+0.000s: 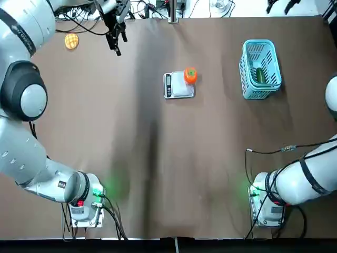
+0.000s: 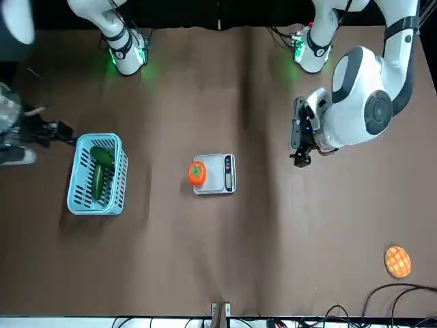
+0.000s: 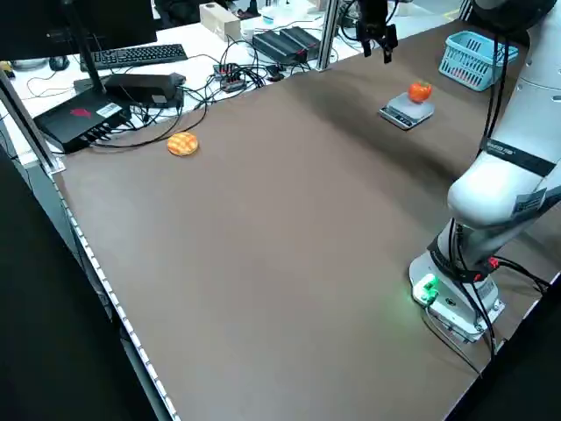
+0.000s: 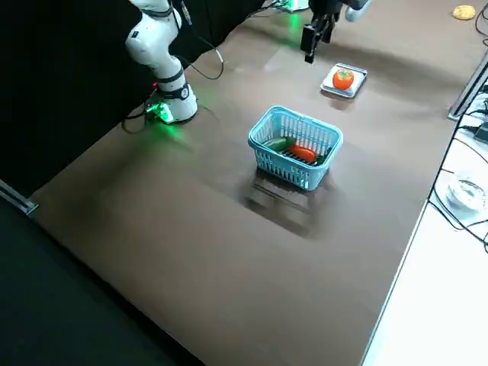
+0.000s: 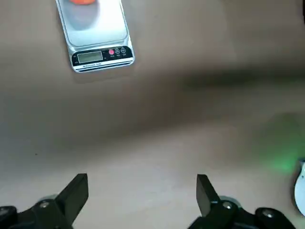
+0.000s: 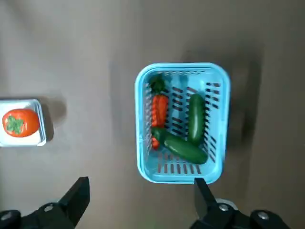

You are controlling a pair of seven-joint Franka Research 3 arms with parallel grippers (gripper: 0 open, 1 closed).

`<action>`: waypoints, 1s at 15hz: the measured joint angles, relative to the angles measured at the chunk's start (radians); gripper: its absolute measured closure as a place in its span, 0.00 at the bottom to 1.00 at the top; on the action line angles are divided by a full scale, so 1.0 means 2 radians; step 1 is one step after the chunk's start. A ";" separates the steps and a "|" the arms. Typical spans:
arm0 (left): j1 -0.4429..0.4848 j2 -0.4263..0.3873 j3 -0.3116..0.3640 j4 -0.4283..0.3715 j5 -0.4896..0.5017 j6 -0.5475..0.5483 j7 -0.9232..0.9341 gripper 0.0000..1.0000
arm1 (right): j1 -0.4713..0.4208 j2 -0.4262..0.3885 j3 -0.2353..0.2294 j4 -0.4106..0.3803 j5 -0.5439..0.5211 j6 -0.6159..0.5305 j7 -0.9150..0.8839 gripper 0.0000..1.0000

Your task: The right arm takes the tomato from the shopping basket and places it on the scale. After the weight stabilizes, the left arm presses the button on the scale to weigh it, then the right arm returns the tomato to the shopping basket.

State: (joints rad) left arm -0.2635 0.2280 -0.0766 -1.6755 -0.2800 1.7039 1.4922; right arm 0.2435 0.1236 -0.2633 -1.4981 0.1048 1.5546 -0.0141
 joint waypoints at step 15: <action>-0.079 0.059 -0.001 0.000 0.000 0.109 -0.092 0.04 | -0.136 -0.033 0.135 0.001 -0.037 -0.024 -0.026 0.01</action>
State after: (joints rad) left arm -0.4223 0.3464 -0.0789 -1.6754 -0.2804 1.9224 1.3087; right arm -0.0283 0.0585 0.0064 -1.4965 0.0298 1.5071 -0.0652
